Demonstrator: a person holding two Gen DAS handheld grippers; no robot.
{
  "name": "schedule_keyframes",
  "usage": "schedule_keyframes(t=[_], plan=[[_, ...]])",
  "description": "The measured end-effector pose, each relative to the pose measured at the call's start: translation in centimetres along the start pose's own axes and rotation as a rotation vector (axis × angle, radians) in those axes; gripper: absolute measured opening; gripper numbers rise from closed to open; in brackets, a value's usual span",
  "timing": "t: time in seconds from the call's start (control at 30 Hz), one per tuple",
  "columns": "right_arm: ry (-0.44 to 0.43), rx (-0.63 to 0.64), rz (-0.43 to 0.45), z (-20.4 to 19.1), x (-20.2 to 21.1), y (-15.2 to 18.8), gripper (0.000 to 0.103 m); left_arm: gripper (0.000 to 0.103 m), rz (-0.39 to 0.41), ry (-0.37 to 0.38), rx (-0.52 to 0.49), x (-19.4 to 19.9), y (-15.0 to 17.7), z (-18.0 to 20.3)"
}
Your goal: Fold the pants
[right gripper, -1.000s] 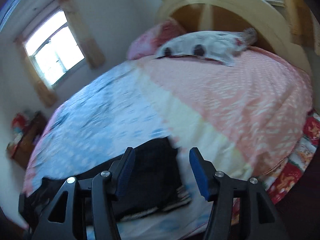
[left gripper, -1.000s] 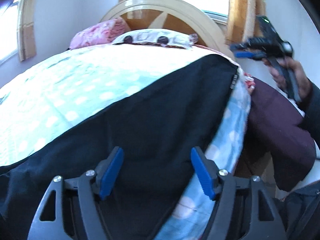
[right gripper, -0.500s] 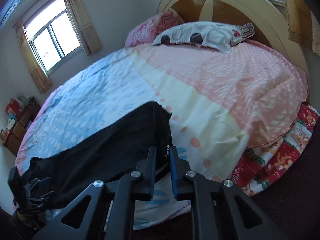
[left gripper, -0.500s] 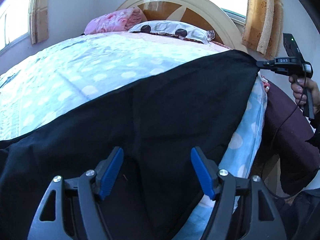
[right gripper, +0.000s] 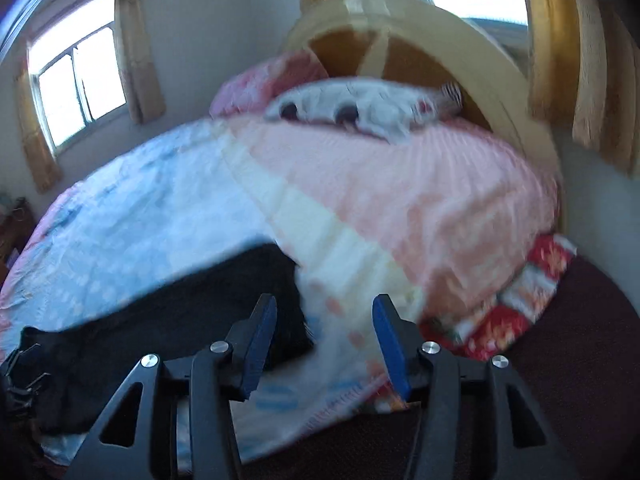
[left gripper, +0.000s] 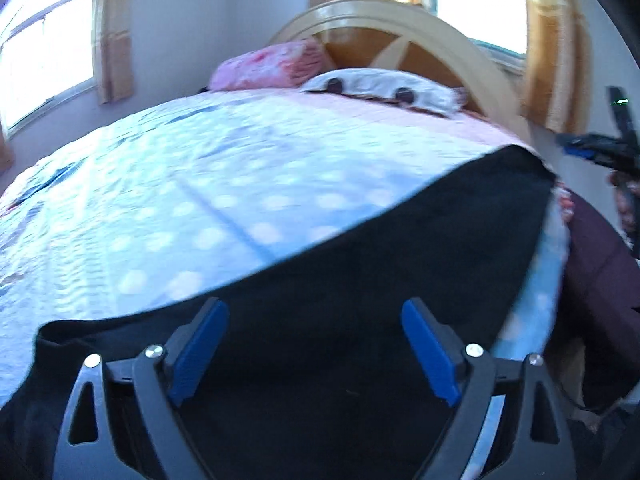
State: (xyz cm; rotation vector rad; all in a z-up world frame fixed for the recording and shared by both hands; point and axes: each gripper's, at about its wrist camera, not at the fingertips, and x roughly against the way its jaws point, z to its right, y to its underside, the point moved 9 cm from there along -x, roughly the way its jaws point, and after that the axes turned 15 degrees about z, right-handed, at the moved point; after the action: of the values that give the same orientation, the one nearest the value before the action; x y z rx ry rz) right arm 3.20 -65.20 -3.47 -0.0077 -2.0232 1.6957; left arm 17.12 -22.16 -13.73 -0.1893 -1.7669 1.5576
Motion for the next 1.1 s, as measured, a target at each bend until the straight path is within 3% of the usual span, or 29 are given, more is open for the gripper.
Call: schedule_keyframes(t=[0.1,0.17,0.27,0.37,0.4,0.53,0.63,0.7,0.77,0.83,0.9,1.1], plan=[[-0.171,-0.018,-0.029,-4.6,-1.8,-0.4,0.052,0.092,-0.018,-0.04,0.055,-1.3,0.2,-2.0],[-0.209,-0.027,-0.045,-6.4,-4.0,-0.2,0.052,0.092,-0.043,-0.057,0.088,-2.0,0.7,-2.7],[-0.211,-0.063,-0.1,-6.9,-7.4,0.9,0.052,0.092,-0.088,-0.072,0.097,-2.6,2.3,-2.9],[-0.119,-0.066,-0.274,-5.1,-10.2,4.6,0.052,0.092,-0.115,-0.075,0.081,-2.7,3.6,-2.9],[-0.134,-0.056,-0.283,-4.8,-10.1,5.2,0.052,0.092,-0.112,-0.074,0.076,-2.5,3.8,-2.8],[-0.099,0.059,-0.279,-5.5,-7.7,5.0,0.052,0.092,-0.111,-0.062,0.055,-2.5,3.6,-2.4],[-0.16,0.038,-0.182,-6.6,-7.1,2.8,0.052,0.092,-0.099,-0.058,0.042,-3.2,2.6,-2.3],[-0.141,0.062,-0.157,-6.9,-7.7,1.7,0.052,0.092,-0.103,-0.089,0.031,-3.7,2.1,-3.0],[-0.095,0.091,-0.157,-6.9,-9.1,1.4,0.052,0.092,-0.112,-0.137,0.062,-4.1,1.8,-4.4],[-0.107,0.06,-0.177,-6.9,-10.5,1.3,0.052,0.092,-0.123,-0.158,0.116,-4.3,2.0,-5.6],[-0.128,0.022,-0.273,-6.5,-12.0,2.8,0.052,0.092,-0.131,-0.16,0.164,-4.4,2.6,-6.5],[-0.11,0.11,-0.247,-6.3,-12.7,3.7,0.052,0.102,-0.145,-0.159,0.103,-5.0,2.9,-5.7]])
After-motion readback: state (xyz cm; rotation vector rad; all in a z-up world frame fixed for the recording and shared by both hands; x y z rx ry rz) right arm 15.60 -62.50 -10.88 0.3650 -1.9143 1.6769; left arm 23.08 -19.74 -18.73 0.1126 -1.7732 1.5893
